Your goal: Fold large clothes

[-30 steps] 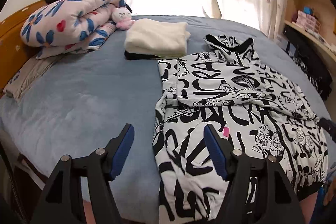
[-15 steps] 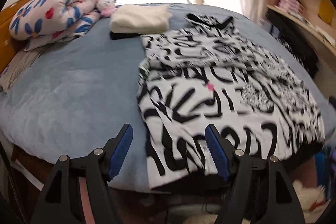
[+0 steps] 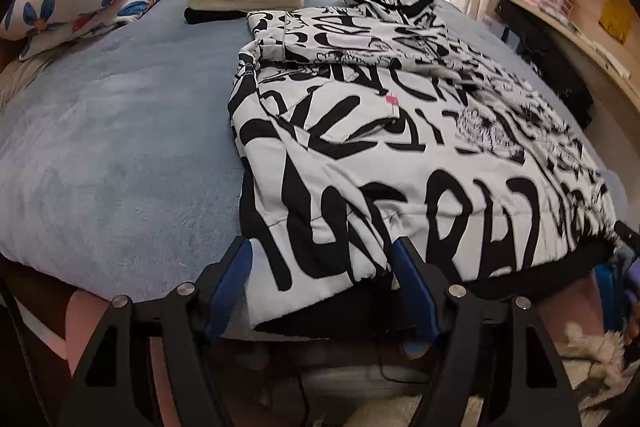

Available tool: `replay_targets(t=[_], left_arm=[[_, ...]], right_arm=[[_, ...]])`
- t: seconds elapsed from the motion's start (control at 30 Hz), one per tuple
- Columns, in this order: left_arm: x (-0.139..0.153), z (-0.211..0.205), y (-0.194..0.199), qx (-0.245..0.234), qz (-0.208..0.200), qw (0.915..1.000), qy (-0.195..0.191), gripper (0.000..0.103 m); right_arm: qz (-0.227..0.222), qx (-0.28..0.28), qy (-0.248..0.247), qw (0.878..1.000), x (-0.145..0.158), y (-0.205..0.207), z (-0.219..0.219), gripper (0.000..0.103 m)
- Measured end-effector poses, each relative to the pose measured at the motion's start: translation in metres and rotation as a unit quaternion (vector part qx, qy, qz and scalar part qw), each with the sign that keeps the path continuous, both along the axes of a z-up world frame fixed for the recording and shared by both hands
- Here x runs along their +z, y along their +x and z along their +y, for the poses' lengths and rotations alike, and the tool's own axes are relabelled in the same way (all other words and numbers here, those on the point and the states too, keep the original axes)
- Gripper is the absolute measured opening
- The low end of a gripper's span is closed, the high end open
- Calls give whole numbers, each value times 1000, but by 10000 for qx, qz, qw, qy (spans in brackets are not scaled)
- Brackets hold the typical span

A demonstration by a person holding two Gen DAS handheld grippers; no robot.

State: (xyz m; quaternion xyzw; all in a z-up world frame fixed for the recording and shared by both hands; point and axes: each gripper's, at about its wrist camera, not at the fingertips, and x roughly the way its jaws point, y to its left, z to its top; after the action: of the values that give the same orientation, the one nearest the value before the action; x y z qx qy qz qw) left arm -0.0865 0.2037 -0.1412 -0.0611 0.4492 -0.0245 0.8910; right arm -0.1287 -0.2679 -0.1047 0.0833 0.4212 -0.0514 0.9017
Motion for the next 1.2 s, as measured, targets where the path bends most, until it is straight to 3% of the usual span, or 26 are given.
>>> replay_targets(t=[0.3,0.37,0.43,0.53,0.77,0.8,0.87,0.97,1.07,1.2], left_arm=[[-2,3,-9,-171,39,9998,41,72],[-3,3,-11,-201,139,9996,120,72],[-4,7,-13,-171,192,9995,154,72],[-9,15,-10,-39,326,9995,23,72],[-22,29,-2,194,539,9980,-278,70],[-23,28,-1,183,546,9979,-282,61],[-21,25,2,-32,566,9974,-437,34],[-11,15,7,-141,622,9976,-269,9],[8,14,13,-117,583,9963,-621,7],[50,26,25,-25,197,9899,-1402,6]], right_arm=[[311,299,-374,9984,-25,2,13,69],[320,363,-323,9983,-27,0,13,63],[310,521,-242,9979,-28,-3,14,47],[324,654,-266,9970,-30,-3,16,37],[382,602,-161,9973,-36,1,17,36],[383,629,-95,9972,-36,2,17,30],[342,604,-144,9975,-33,2,18,19],[214,527,81,9984,-20,1,11,10],[-81,483,480,9976,3,-2,2,8],[-623,480,787,9938,45,4,1,8]])
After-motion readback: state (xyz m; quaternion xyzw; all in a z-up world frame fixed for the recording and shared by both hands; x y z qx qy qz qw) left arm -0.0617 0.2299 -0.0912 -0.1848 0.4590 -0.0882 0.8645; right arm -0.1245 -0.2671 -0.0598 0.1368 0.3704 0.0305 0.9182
